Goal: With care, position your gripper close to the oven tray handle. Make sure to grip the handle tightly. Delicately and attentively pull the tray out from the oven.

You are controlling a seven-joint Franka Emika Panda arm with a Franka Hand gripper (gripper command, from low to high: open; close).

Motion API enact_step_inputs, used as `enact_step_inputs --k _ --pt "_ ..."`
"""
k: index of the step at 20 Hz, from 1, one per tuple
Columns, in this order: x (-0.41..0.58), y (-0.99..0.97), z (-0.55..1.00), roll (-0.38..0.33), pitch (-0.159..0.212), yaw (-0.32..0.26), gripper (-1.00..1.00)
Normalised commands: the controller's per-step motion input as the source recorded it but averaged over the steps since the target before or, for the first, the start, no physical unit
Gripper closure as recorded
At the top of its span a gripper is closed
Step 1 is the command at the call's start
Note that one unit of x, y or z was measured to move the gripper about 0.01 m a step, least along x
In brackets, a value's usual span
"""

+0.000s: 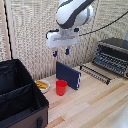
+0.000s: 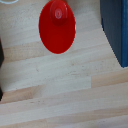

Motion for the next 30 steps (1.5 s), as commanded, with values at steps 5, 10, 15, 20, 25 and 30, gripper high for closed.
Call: enact_step_inputs --k 5,10,15,20,25,30 --pt "-0.115 -0.09 -0.02 -0.297 -0.029 0.098 -1.00" --pt "-0.145 -0.20 0.02 -0.372 -0.042 0.108 -1.00" --pt "-0.126 -0.21 0.03 -0.359 -0.066 0.121 -1.00" --pt "-0.081 -0.27 0.01 -0.340 -0.059 0.117 -1.00" --pt "-0.042 -0.30 0.00 -0.314 -0.042 0.123 -1.00" --pt "-0.009 -0.35 0.00 -0.293 -0.020 0.123 -1.00"
